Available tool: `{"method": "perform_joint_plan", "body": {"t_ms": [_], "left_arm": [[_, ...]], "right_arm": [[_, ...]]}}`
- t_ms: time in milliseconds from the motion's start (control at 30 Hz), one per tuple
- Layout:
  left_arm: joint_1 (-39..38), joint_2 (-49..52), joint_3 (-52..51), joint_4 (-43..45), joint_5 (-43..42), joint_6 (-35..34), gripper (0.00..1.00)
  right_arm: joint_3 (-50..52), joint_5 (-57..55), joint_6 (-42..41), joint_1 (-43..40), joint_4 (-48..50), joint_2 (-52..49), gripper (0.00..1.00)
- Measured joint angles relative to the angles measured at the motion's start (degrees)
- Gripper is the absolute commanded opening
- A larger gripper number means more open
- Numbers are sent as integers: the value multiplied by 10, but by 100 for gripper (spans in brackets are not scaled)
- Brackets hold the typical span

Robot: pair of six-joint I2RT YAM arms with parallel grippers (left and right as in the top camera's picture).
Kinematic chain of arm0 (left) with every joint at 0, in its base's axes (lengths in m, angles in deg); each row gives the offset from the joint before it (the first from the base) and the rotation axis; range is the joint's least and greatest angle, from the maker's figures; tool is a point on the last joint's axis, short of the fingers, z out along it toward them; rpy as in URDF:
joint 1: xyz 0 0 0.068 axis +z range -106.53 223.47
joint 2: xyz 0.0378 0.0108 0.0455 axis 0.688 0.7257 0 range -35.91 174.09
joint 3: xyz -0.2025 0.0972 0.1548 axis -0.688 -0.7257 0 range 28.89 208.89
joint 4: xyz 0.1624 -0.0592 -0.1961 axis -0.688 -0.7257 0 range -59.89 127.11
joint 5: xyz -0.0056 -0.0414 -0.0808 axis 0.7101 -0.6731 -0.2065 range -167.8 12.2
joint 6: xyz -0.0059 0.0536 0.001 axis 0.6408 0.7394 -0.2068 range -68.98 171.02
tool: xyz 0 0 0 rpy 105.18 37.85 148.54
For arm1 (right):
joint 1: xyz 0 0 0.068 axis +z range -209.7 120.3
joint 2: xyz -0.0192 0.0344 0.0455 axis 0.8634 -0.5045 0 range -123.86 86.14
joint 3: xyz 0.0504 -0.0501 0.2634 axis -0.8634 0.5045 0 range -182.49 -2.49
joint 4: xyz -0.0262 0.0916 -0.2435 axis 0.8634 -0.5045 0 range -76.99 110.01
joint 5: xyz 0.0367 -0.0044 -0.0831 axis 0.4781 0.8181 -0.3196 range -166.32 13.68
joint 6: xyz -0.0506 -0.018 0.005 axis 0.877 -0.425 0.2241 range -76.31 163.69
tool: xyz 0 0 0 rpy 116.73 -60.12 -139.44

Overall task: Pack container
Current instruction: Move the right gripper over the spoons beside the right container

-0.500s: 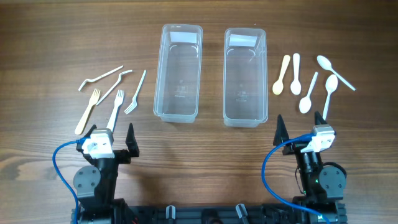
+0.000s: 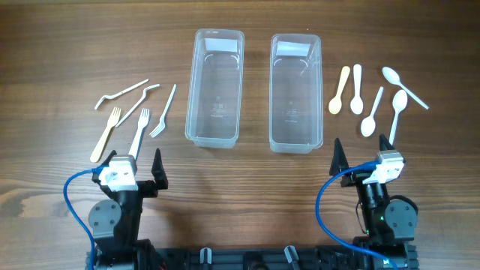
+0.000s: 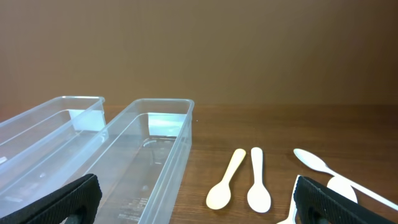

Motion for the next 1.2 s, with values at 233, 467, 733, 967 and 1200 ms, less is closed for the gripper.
{"method": "perform_joint_plan", "body": {"t_ms": [233, 467, 733, 967, 1200], "left_arm": [[0, 0, 0, 0, 0, 0, 100], [0, 0, 0, 0, 0, 0, 100], [0, 0, -1, 0, 0, 0, 100], [0, 0, -1, 0, 0, 0, 100], [0, 0, -1, 0, 0, 0, 100]], "right_arm": [[0, 3, 6, 0, 3, 0, 100], [-156, -27, -12, 0, -73, -58, 100], [-630, -76, -4, 0, -366, -504, 100], [-774, -73, 4, -14, -429, -803, 92], [-775, -71, 82, -58, -429, -874, 75]]}}
